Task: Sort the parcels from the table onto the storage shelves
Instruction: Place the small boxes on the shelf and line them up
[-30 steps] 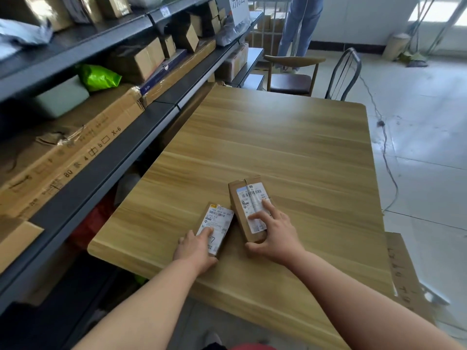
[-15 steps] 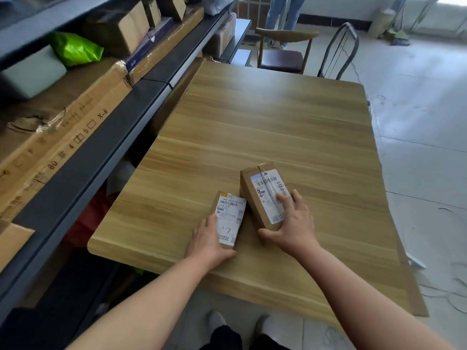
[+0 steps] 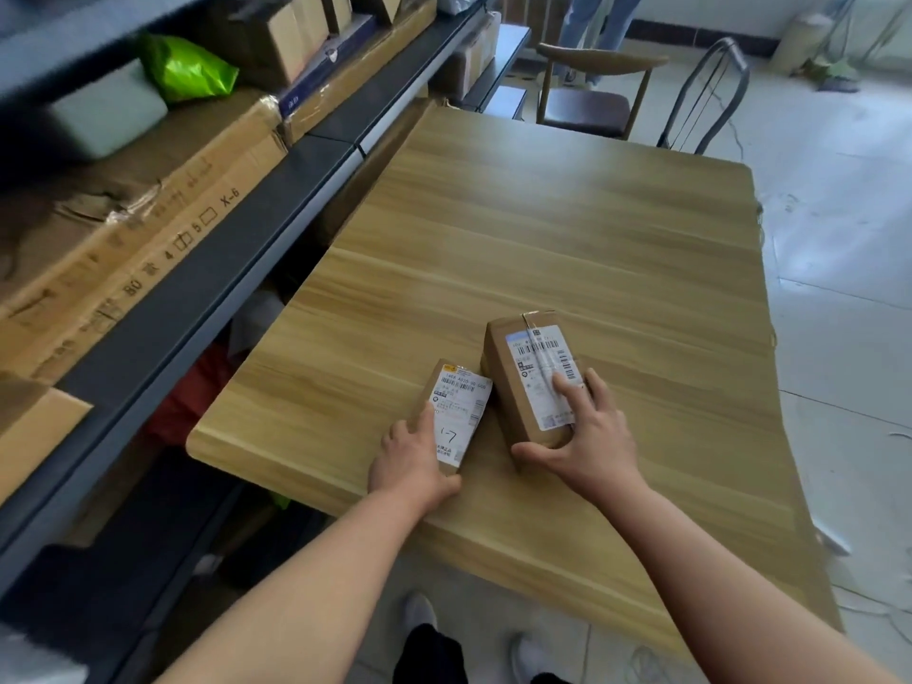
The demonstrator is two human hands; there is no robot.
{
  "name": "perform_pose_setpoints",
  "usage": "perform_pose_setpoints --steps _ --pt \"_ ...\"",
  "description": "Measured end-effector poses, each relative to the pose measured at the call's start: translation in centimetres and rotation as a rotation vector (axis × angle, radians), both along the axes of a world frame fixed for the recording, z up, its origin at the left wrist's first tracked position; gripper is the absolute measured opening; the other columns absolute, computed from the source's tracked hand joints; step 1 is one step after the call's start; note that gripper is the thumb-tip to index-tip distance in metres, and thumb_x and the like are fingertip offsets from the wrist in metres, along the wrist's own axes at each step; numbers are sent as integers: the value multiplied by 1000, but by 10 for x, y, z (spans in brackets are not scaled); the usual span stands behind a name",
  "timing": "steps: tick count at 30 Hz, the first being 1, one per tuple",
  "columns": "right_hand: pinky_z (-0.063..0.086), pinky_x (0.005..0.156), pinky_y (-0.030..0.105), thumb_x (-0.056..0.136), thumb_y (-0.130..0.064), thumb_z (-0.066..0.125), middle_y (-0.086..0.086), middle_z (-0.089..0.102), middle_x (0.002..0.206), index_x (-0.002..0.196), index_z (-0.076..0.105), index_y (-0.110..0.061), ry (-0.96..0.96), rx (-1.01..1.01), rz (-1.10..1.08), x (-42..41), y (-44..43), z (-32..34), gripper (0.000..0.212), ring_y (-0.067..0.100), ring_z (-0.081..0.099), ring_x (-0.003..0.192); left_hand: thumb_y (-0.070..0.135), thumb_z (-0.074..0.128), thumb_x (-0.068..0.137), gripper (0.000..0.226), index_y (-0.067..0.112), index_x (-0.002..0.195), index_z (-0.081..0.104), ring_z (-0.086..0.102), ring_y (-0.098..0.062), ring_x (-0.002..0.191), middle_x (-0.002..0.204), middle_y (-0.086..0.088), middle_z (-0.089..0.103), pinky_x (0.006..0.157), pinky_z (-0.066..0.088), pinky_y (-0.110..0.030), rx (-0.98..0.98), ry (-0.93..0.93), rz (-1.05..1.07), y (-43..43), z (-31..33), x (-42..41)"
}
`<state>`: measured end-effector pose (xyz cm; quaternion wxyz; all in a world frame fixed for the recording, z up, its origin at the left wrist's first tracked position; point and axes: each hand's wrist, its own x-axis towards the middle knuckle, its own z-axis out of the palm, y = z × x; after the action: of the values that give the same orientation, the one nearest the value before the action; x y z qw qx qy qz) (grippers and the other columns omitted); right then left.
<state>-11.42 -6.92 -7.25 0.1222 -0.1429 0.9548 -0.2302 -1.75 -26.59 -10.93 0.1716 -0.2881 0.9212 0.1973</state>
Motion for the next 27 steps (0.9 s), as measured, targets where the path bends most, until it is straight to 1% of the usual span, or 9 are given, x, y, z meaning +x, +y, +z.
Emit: perform_pose_setpoints --steps 3,6,11,13,15,18,21,24,27 --pt "31 107 37 56 -67 76 -5 7 159 145 27 -44 -12 -5 86 -1 10 2 105 29 29 136 48 75 69 110 34 151 4 41 -30 125 134 -12 37 98 41 -39 17 -12 101 12 6 8" --pt "32 108 38 57 -64 75 -3 8 158 145 28 -41 12 -1 210 3 21 2 103 29 30 135 43 76 66 109 38 150 6 43 -29 122 130 -9 38 94 43 -38 55 6 217 30 9 33" --pt "34 108 39 59 -63 73 -2 10 158 147 25 -40 9 -4 418 10 23 6 103 28 31 133 45 67 59 100 45 144 15 45 -26 117 125 -2 42 90 45 -36 71 80 448 52 14 90" --pt "33 109 39 60 -63 72 -2 11 158 149 21 -39 -15 -32 487 16 14 9 106 29 30 134 46 64 56 96 48 141 20 46 -25 112 118 0 45 86 47 -37 49 123 534 60 20 114" --pt "34 108 39 60 -65 70 -2 13 158 150 18 -38 -7 -42 591 27 2 13 107 29 31 134 45 61 54 95 53 139 20 48 -26 109 110 1 46 80 47 -36 20 164 631 67 27 137" --pt "33 107 41 61 -66 67 -1 14 157 150 18 -38 8 -53 762 56 -19 21 105 31 30 134 44 62 51 97 53 138 21 48 -25 104 103 3 44 73 44 -34 -28 184 768 78 41 176" --pt "35 107 42 62 -64 67 1 15 157 149 19 -38 10 -88 914 95 -41 31 103 32 30 133 43 65 49 99 52 139 23 48 -26 107 107 1 48 78 49 -36 -52 216 939 91 52 226" --pt "35 106 39 62 -64 67 1 18 156 148 24 -37 34 -118 1073 145 -60 39 100 31 33 130 43 66 51 98 52 139 24 49 -25 107 108 1 48 83 51 -37 -79 228 1112 107 60 283" --pt "36 106 41 61 -65 67 -1 15 156 147 25 -37 36 -138 1232 204 -71 45 99 28 30 132 41 70 53 98 44 141 26 48 -23 106 108 0 48 82 49 -34 -108 213 1271 127 64 342"
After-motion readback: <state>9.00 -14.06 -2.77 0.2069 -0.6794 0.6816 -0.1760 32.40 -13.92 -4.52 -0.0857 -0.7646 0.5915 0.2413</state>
